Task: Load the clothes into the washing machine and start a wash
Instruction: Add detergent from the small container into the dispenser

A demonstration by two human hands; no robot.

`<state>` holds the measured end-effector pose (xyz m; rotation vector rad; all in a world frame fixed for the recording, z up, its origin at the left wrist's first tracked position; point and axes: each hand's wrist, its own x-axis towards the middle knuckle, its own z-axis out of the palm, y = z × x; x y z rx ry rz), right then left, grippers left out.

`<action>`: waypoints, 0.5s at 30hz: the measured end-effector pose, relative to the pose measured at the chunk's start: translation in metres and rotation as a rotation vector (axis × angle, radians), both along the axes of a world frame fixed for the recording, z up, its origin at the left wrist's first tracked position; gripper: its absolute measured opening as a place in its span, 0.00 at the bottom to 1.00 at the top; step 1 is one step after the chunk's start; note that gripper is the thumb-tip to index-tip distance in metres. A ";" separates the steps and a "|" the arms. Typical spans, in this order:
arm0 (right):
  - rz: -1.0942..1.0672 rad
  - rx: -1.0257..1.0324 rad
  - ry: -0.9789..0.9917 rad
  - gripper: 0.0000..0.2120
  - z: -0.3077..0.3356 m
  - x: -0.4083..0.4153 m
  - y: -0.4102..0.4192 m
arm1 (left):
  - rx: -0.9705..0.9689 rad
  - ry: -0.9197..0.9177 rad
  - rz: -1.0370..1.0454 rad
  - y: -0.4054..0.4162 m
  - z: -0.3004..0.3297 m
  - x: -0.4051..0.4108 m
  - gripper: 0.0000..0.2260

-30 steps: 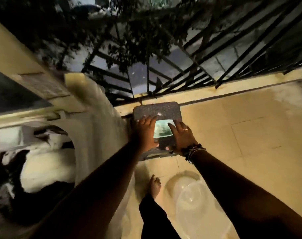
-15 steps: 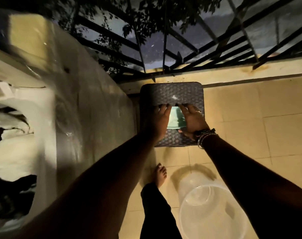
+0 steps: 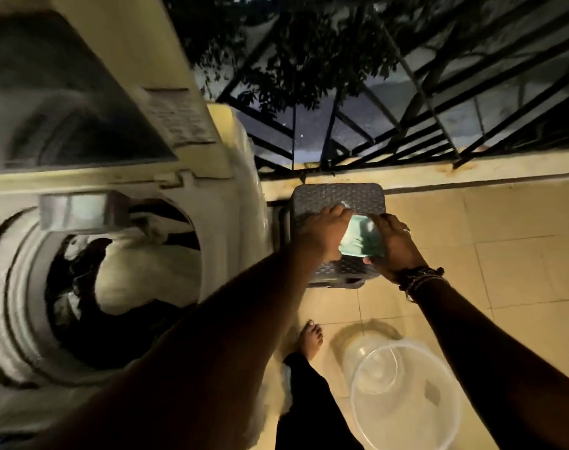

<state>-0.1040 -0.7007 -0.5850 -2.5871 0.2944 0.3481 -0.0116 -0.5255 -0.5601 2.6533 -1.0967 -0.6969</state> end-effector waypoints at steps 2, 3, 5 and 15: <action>-0.034 0.016 -0.047 0.48 0.034 -0.005 0.016 | -0.041 -0.041 -0.033 0.014 0.034 0.000 0.46; -0.065 0.030 -0.079 0.47 0.049 -0.007 0.024 | -0.059 -0.054 -0.045 0.021 0.049 0.000 0.46; -0.097 0.059 -0.159 0.43 0.085 -0.010 0.049 | -0.122 -0.106 -0.055 0.045 0.080 0.000 0.46; 0.039 -0.119 -0.292 0.37 0.219 -0.003 0.206 | -0.608 -0.066 0.138 0.234 0.168 -0.004 0.23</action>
